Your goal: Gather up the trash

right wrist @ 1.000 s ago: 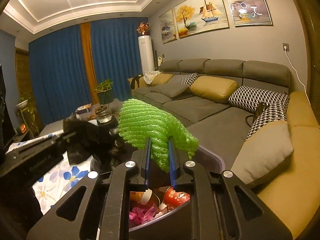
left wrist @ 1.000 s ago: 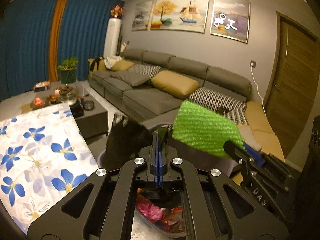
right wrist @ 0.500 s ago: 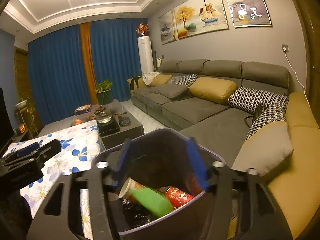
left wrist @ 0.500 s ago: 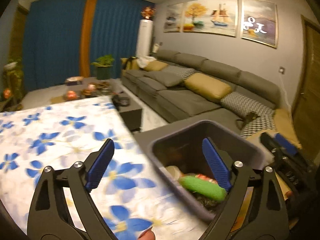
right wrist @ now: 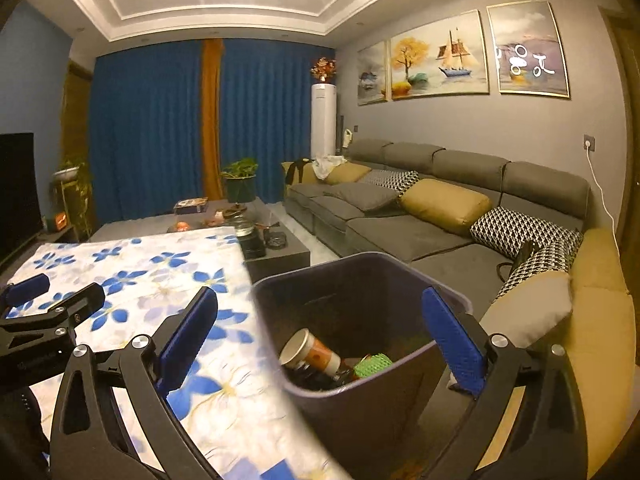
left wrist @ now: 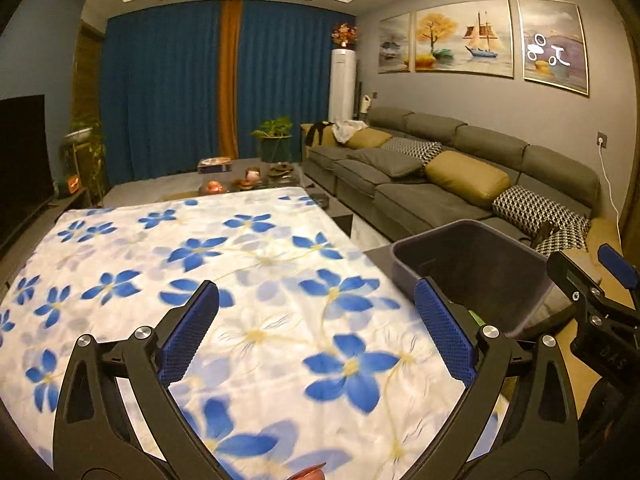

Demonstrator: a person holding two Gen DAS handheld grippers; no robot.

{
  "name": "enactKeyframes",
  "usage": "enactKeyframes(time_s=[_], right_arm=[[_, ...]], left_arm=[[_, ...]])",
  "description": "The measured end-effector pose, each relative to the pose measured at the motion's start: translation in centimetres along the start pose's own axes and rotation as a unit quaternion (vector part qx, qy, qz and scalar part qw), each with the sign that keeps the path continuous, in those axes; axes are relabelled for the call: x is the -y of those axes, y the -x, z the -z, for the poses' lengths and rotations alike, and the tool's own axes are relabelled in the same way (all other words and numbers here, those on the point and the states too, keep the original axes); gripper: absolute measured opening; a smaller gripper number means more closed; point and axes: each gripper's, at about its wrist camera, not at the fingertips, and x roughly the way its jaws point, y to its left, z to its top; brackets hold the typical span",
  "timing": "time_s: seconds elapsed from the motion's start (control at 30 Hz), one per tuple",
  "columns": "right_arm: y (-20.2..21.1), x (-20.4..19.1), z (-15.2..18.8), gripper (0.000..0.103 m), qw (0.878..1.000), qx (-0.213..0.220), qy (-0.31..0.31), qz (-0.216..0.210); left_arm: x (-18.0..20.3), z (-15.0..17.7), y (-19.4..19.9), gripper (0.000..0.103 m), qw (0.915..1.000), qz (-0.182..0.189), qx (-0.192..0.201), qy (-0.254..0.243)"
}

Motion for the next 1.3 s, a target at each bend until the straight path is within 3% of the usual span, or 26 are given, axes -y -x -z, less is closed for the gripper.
enactKeyframes(time_s=[0.4, 0.67, 1.3], right_arm=[[6.6, -3.3, 1.0, 0.098, 1.0, 0.006, 0.002, -0.006], [10.0, -4.4, 1.8, 0.098, 1.0, 0.01, 0.002, -0.01], [12.4, -5.1, 1.9, 0.098, 1.0, 0.026, 0.005, -0.015]], left_arm=[[-3.9, 2.5, 8.0, 0.097, 0.9996, -0.021, 0.014, 0.009], [-5.6, 3.7, 11.2, 0.097, 0.9993, -0.027, 0.02, 0.019], [-6.0, 4.0, 13.1, 0.097, 0.9993, -0.014, 0.025, 0.022]])
